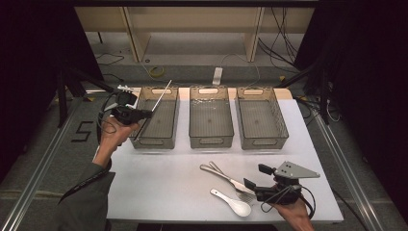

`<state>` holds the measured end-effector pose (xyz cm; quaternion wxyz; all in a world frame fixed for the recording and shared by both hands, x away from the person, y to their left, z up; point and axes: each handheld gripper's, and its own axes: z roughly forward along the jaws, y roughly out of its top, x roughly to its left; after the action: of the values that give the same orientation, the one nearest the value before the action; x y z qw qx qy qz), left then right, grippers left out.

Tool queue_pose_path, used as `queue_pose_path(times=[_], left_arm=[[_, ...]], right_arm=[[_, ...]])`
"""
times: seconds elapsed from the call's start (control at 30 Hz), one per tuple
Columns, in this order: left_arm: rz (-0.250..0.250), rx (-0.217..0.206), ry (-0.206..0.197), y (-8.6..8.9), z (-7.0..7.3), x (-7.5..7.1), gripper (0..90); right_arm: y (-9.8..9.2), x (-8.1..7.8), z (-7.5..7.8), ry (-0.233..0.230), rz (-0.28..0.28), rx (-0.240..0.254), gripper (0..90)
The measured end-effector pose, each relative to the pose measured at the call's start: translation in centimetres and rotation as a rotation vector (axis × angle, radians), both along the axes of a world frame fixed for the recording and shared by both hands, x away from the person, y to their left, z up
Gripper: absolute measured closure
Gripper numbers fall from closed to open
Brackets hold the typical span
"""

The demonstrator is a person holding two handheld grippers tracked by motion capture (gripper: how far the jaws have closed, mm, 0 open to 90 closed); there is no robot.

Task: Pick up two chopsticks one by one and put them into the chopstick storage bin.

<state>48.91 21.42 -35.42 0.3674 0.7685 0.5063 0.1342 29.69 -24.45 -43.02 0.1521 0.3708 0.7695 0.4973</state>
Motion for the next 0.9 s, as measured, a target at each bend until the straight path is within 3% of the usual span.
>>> queue_pose_path(times=[0.2, 0.43, 0.53, 0.9], left_arm=[[0.044, -0.025, -0.014, 0.7, -0.5, 1.5, 84.8], [0.076, 0.003, -0.026, 0.9, -1.1, 3.0, 84.8], [0.088, -0.005, -0.036, 1.0, -1.3, 3.4, 84.8], [0.113, 0.015, -0.018, 1.2, -2.7, 4.6, 84.7]], right_arm=[[-0.1, 0.1, 0.0, 0.003, -0.001, 0.003, 25.1], [0.0, 0.1, -0.1, 0.003, -0.001, 0.004, 25.1], [-0.1, 0.1, -0.1, 0.004, 0.000, 0.005, 25.1], [-0.1, 0.1, -0.1, 0.003, 0.003, 0.006, 25.1]])
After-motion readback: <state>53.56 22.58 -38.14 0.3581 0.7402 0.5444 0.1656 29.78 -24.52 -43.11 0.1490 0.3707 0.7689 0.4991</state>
